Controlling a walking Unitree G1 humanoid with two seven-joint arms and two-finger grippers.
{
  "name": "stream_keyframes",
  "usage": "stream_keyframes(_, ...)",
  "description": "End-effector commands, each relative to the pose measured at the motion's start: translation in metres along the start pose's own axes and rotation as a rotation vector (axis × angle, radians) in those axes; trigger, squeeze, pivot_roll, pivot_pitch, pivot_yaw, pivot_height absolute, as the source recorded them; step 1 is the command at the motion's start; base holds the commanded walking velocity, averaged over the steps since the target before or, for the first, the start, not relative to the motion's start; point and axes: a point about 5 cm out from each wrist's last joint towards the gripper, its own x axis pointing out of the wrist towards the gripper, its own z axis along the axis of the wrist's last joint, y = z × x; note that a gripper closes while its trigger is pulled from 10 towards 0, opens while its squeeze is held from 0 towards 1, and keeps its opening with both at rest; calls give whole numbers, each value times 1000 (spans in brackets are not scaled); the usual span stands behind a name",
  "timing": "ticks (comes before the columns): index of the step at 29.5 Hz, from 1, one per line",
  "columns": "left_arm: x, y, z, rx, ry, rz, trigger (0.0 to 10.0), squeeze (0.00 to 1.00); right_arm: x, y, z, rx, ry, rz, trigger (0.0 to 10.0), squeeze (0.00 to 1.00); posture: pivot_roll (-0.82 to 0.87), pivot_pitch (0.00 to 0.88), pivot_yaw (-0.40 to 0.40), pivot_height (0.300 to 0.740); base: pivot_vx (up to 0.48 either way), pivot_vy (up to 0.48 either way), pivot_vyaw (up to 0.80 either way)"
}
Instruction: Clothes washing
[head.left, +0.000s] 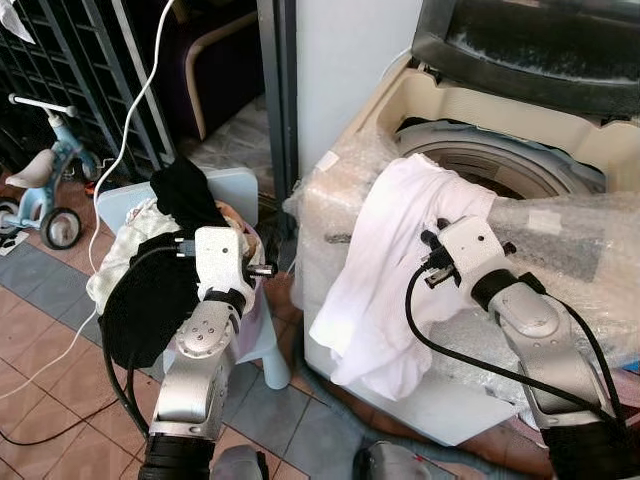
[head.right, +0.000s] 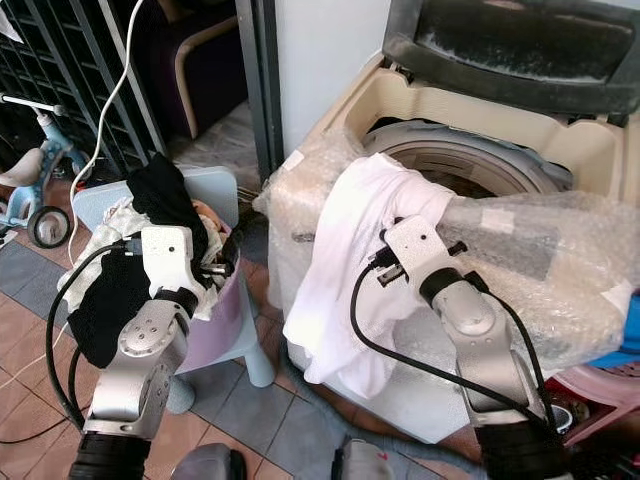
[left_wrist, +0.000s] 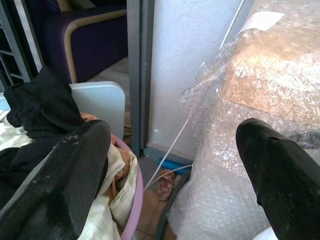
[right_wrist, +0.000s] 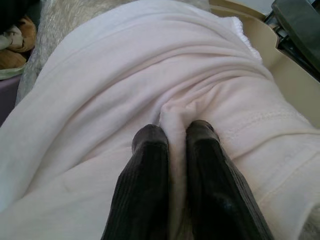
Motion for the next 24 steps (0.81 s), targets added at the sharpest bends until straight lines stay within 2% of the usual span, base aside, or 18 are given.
stream_keyframes(1, -2, 0, 3, 7, -6, 8, 10000, 0, 7, -5, -14, 27, 83, 68, 0, 0, -37, 110, 18, 728, 0, 0, 0)
stream_keyframes(3, -2, 1, 3, 8, -6, 8, 10000, 0, 9, -8, -9, 21, 58, 73, 0, 0, -37, 110, 18, 728, 0, 0, 0)
stream_keyframes(4, -1, 2, 5, 12, -8, 10, 10000, 0, 20, -29, 10, 26, 2, 76, 0, 0, -34, 109, 17, 728, 0, 0, 0)
stream_keyframes(5, -1, 2, 5, 12, -8, 10, 10000, 0, 20, -29, 10, 26, 2, 76, 0, 0, -34, 109, 17, 728, 0, 0, 0)
stream_keyframes(7, 0, 3, 5, 14, -9, 11, 10000, 0, 26, -45, 23, 37, -27, 69, 0, 0, -31, 106, 17, 728, 0, 0, 0)
stream_keyframes(8, 0, 4, 6, 16, -10, 12, 10000, 0, 32, -62, 36, 31, -57, 50, 0, 0, -30, 104, 17, 728, 0, 0, 0)
stream_keyframes(9, 1, 4, 6, 17, -8, 16, 10000, 0, 41, -100, 75, 52, -171, -11, 0, 0, -31, 99, 17, 728, 0, 0, 0)
stream_keyframes(11, 1, 4, 5, 18, -6, 17, 10000, 0, 44, -120, 98, 67, -234, -56, 0, 0, -30, 95, 19, 728, 0, 0, 0)
stream_keyframes(13, 2, 3, 5, 18, -7, 15, 10000, 0, 45, -145, 122, 61, -274, -164, 0, 0, -31, 91, 20, 728, 0, 0, 0)
stream_keyframes(16, 3, -1, 7, 15, -14, 7, 10000, 0, 27, -197, 156, 157, -367, -483, 0, 0, -21, 85, 11, 728, 0, 0, 0)
stream_keyframes(18, 3, -1, 8, 13, -17, 13, 10000, 0, 5, -225, 169, 154, -411, -707, 0, 0, -16, 85, 3, 728, 0, 0, 0)
stream_keyframes(20, 2, 2, 7, 12, -17, 32, 10000, 0, -7, -238, 174, 95, -403, -814, 0, 0, -13, 84, -4, 728, 0, 0, 0)
stream_keyframes(21, 2, 2, 7, 12, -17, 32, 10000, 0, -7, -238, 174, 95, -403, -814, 0, 0, -13, 84, -4, 728, 0, 0, 0)
stream_keyframes(22, 1, 4, 6, 11, -15, 39, 10000, 0, -3, -236, 169, 63, -362, -785, 2549, 0, -13, 86, -9, 728, 0, 0, 0)
stream_keyframes(23, 0, 5, 5, 10, -12, 45, 10000, 0, 4, -231, 162, 42, -315, -745, 10000, 0, -13, 86, -10, 728, 0, 0, 0)
stream_keyframes(24, -1, 5, 3, 9, -7, 49, 10000, 0, 22, -215, 135, -6, -169, -612, 10000, 678, -12, 87, -10, 728, 0, 0, 0)
